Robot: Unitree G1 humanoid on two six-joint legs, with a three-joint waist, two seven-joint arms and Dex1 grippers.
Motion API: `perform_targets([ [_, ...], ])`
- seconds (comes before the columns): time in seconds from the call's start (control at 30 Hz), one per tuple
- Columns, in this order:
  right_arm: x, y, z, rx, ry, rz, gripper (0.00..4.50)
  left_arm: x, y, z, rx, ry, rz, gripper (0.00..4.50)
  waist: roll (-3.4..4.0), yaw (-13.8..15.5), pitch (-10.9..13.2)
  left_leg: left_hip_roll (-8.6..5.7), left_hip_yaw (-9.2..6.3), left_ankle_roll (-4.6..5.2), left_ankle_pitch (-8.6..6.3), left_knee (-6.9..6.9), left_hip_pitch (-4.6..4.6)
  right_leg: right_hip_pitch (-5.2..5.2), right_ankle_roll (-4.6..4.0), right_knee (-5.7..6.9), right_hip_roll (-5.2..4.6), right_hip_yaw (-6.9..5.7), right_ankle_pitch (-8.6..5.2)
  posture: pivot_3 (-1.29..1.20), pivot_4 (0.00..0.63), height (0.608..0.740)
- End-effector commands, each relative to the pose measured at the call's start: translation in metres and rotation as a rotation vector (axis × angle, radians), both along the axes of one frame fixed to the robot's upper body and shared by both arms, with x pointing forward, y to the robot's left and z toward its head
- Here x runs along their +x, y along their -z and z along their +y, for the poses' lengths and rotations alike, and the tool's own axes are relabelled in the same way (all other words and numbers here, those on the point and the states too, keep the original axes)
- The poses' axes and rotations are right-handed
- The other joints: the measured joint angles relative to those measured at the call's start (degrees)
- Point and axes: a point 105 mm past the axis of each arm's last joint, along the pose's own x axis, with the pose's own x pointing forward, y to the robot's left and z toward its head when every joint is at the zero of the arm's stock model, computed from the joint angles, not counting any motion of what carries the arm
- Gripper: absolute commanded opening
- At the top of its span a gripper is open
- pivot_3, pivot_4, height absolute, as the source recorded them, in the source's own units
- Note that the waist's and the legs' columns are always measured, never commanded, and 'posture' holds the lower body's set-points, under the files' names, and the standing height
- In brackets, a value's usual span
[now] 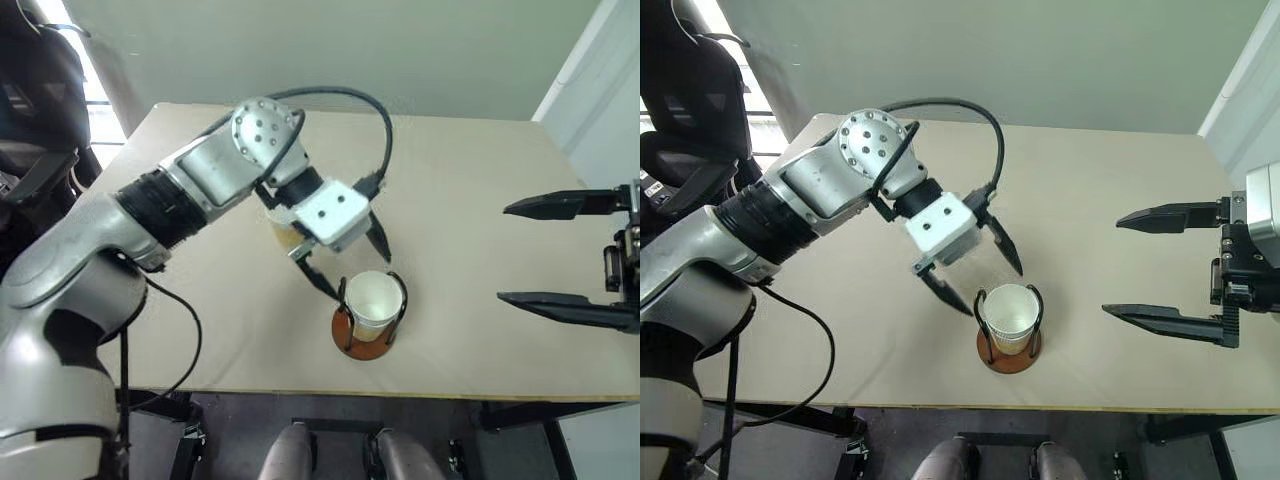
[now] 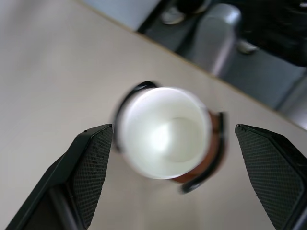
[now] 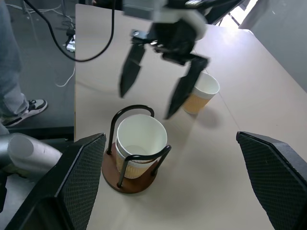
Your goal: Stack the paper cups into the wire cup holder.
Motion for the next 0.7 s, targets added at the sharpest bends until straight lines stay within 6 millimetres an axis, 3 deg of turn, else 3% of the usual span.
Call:
perform_targets([
  [0.03,0.003,-0.007,0.0,-0.009,-0.007,-0.043,4.5,0.04,-0.017,0.043,-0.057,-0.291,-0.044,4.45,0.1,-0.1,-0.1,0.0,0.0,0.01,0.01,0.0,0.02,0.0,0.0,0.01,0.0,0.0,0.01,0.0,0.15,0.74],
  [0.13,0.006,-0.005,0.0,-0.009,-0.018,-0.038,4.5,0.067,-0.003,0.087,-0.036,-0.507,-0.057,4.45,0.31,-0.7,-0.2,0.0,0.04,0.0,0.0,-0.08,0.18,0.0,-0.06,0.02,0.0,0.04,0.04,0.0,0.15,0.74],
  [0.23,0.011,-0.003,0.001,-0.011,-0.03,-0.036,4.5,0.084,0.019,0.109,-0.036,-0.643,-0.044,4.45,0.35,-0.6,-0.1,0.01,-0.01,0.0,0.01,-0.12,0.21,-0.02,-0.05,0.06,0.01,0.04,0.03,0.0,0.15,0.74],
  [0.4,0.015,-0.004,0.002,-0.013,-0.046,-0.039,4.5,0.097,0.036,0.105,-0.093,-0.711,-0.008,4.45,0.25,0.9,-0.1,-0.06,-0.07,0.1,0.06,0.01,-0.07,-0.09,0.09,0.02,-0.03,0.02,0.12,0.0,0.15,0.74],
  [0.7,0.013,-0.004,0.003,-0.019,-0.033,-0.041,4.5,0.112,0.072,0.109,-0.018,-0.787,-0.078,4.45,0.24,1.1,-0.1,-0.47,0.2,0.43,0.01,0.03,-0.05,-0.1,0.38,-0.08,-0.57,0.01,0.17,0.0,0.15,0.74],
])
